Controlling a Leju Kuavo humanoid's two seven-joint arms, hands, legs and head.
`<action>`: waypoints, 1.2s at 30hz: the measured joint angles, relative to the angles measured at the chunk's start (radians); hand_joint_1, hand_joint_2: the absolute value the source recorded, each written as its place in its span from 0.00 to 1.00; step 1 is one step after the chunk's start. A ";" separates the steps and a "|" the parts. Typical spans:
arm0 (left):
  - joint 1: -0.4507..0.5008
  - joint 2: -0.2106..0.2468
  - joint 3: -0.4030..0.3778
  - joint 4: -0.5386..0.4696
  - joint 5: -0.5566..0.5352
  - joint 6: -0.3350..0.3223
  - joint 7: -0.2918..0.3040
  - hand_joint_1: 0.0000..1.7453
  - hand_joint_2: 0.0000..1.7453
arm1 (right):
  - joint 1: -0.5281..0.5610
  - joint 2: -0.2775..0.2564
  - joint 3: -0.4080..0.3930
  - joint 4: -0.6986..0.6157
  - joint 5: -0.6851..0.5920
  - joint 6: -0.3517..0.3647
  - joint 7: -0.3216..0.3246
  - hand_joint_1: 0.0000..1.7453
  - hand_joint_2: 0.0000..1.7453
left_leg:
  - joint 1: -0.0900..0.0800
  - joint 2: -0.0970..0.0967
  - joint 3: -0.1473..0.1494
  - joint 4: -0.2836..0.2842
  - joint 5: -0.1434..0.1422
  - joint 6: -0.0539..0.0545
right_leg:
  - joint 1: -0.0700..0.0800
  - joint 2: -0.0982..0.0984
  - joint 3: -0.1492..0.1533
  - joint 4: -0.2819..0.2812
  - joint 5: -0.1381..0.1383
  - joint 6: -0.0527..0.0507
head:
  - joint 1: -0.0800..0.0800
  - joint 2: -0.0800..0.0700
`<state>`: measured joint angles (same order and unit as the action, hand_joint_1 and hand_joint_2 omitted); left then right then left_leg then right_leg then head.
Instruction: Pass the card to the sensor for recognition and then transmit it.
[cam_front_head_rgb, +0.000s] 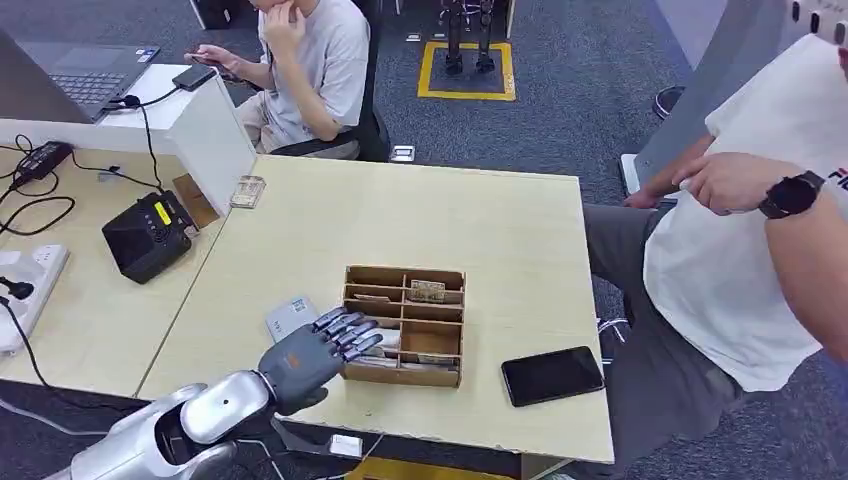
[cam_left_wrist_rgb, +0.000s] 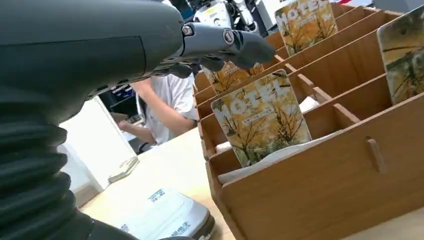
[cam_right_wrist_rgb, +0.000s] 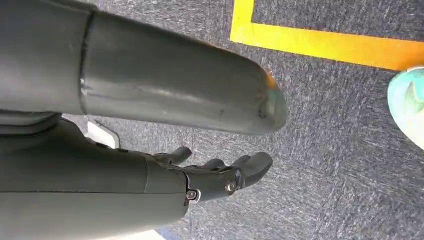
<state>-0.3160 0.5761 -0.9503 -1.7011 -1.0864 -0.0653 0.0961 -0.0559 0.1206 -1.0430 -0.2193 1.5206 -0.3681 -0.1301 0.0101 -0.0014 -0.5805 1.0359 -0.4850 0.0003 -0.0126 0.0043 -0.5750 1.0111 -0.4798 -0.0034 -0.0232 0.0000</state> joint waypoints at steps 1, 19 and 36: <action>0.000 -0.003 0.000 0.006 -0.003 0.000 0.002 0.00 1.00 | 0.000 0.001 0.000 0.000 0.000 0.000 0.000 0.00 0.00 | 0.000 0.000 0.000 0.000 0.000 0.000 | 0.000 0.000 0.000 0.000 0.000 0.000 | 0.000 0.000; 0.008 -0.029 0.008 0.056 0.001 -0.001 -0.002 0.00 1.00 | 0.002 0.003 0.000 0.000 0.000 0.000 0.000 0.00 0.00 | 0.000 0.000 0.000 0.000 0.000 0.000 | 0.000 0.000 0.000 0.000 0.000 0.000 | 0.000 0.000; 0.007 -0.040 0.028 0.056 0.018 -0.001 -0.010 0.06 1.00 | 0.003 0.004 0.000 0.000 0.001 0.000 0.001 0.00 0.00 | 0.000 0.000 0.000 0.000 0.000 0.000 | 0.000 0.000 0.000 0.000 0.000 0.000 | 0.000 0.000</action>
<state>-0.3086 0.5360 -0.9220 -1.6453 -1.0681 -0.0664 0.0866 -0.0530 0.1244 -1.0430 -0.2197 1.5213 -0.3685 -0.1289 0.0103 -0.0013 -0.5805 1.0359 -0.4851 0.0003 -0.0126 0.0043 -0.5751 1.0111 -0.4798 -0.0034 -0.0229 0.0000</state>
